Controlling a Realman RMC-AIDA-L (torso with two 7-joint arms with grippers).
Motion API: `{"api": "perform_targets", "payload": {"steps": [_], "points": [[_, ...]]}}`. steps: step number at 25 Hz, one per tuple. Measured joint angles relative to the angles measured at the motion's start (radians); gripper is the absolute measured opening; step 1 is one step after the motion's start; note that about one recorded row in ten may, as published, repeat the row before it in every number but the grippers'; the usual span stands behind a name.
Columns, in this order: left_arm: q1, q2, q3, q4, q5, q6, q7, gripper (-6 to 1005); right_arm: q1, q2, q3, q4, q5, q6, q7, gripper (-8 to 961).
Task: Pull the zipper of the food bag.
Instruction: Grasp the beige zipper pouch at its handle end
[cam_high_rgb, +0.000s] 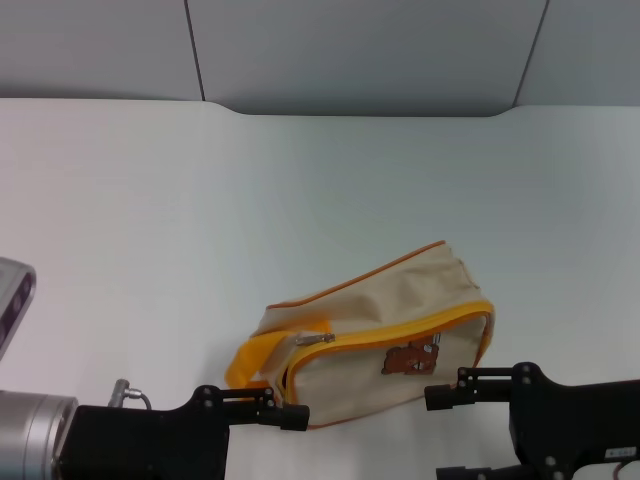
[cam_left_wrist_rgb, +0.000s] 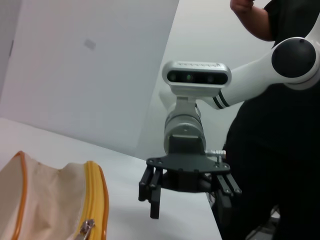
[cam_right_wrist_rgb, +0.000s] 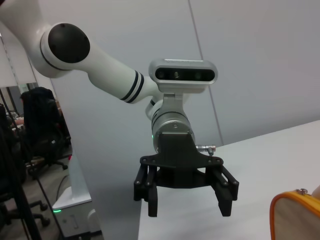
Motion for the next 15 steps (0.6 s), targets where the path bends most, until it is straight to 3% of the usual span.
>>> {"api": "perform_targets", "payload": {"steps": [15], "points": [[0.024, -0.01, -0.006, 0.007, -0.006, -0.01, 0.019, 811, -0.008, 0.009, 0.001, 0.016, -0.002, 0.025, -0.053, 754]]}}
